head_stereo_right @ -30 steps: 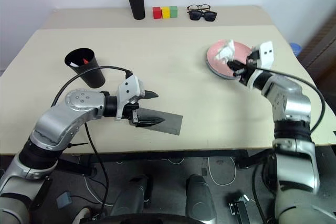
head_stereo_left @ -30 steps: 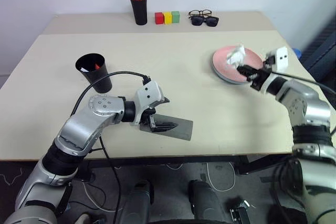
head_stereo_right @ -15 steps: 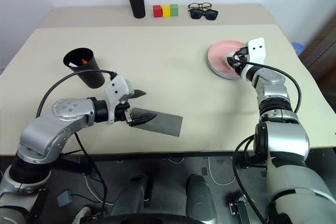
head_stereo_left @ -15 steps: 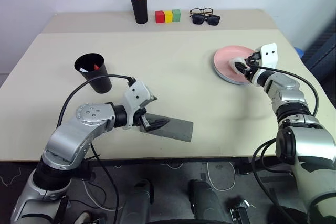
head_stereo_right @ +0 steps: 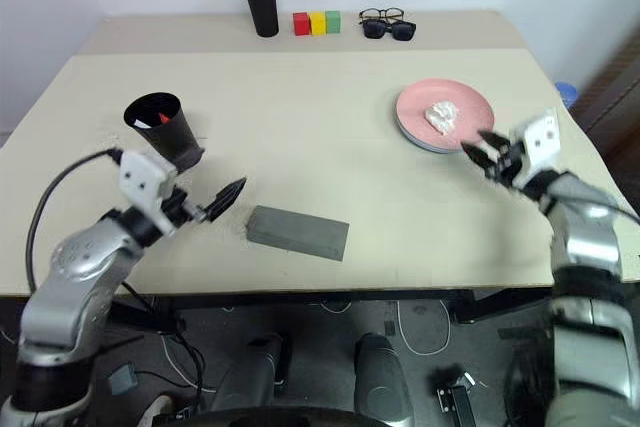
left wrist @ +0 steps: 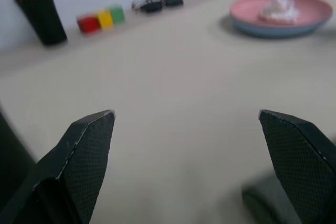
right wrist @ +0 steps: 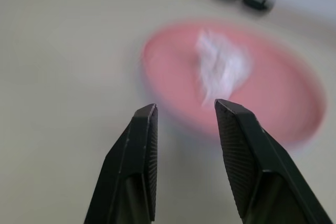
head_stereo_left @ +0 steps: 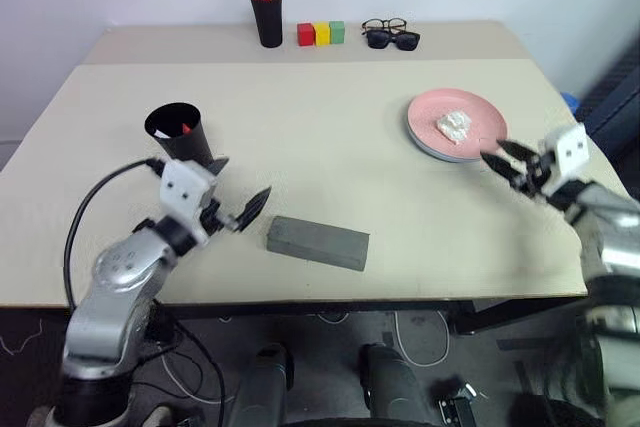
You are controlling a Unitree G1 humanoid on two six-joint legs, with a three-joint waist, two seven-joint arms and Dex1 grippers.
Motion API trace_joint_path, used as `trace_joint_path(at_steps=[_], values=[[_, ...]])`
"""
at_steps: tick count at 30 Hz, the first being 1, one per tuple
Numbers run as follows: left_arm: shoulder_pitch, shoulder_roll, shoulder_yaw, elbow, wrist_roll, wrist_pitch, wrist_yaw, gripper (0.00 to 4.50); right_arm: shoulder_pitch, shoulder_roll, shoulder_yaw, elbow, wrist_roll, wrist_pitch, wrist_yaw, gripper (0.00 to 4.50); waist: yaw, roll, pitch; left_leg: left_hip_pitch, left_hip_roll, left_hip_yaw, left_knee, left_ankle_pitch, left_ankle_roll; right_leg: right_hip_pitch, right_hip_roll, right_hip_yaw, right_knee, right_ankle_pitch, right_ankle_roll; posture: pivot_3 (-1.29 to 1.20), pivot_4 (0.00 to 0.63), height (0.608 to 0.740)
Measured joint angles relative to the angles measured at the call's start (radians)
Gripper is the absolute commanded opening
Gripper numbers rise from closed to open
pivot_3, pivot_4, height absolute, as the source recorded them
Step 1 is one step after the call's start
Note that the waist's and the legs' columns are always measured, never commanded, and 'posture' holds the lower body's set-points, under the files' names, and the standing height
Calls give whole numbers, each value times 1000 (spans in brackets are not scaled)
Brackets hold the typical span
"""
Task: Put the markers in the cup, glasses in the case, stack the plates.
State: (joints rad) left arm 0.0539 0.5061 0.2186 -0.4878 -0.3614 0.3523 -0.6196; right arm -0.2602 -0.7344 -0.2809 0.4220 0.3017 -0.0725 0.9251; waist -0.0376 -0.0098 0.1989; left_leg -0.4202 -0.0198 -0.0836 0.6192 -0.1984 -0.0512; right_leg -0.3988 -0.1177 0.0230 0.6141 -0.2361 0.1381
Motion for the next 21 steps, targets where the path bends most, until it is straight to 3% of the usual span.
trace_joint_path(at_steps=[4, 7, 10, 14, 21], values=[[145, 5, 86, 10, -43, -136, -96, 4500, 222, -37, -56, -138, 28, -34, 74, 1710, -7, 1, 0, 1, 1, 3, 2, -1, -1, 1, -1, 1, -1, -1, -1, 0, 150, 740], [218, 4, 119, 11, -67, -183, -130, 4500, 287, -55, -119, -188, 79, -34, 111, 1710, -10, 1, -1, 0, 2, 3, 3, -3, -4, 1, -1, 1, -6, 0, -2, 0, 150, 740], [301, 2, 152, 11, -95, -210, -162, 4500, 370, -64, -182, -214, 125, -39, 153, 1710, -9, 8, -5, -7, 11, 4, 2, -3, -4, 1, 4, -6, -27, 4, -8, 0, 150, 740], [307, 2, 160, 15, -101, -238, -166, 4500, 381, -64, -205, -216, 138, -46, 164, 1710, -14, 14, -10, -18, 17, 11, 2, -4, -2, 4, 5, -6, -43, 6, -12, 0, 150, 740], [325, -30, 160, 47, -95, -285, -134, 4500, 327, -64, -206, -215, 152, -54, 167, 1710, -5, 12, -10, -10, 17, 24, 3, -3, -1, 1, -1, -3, -30, 6, -12, 0, 150, 740]])
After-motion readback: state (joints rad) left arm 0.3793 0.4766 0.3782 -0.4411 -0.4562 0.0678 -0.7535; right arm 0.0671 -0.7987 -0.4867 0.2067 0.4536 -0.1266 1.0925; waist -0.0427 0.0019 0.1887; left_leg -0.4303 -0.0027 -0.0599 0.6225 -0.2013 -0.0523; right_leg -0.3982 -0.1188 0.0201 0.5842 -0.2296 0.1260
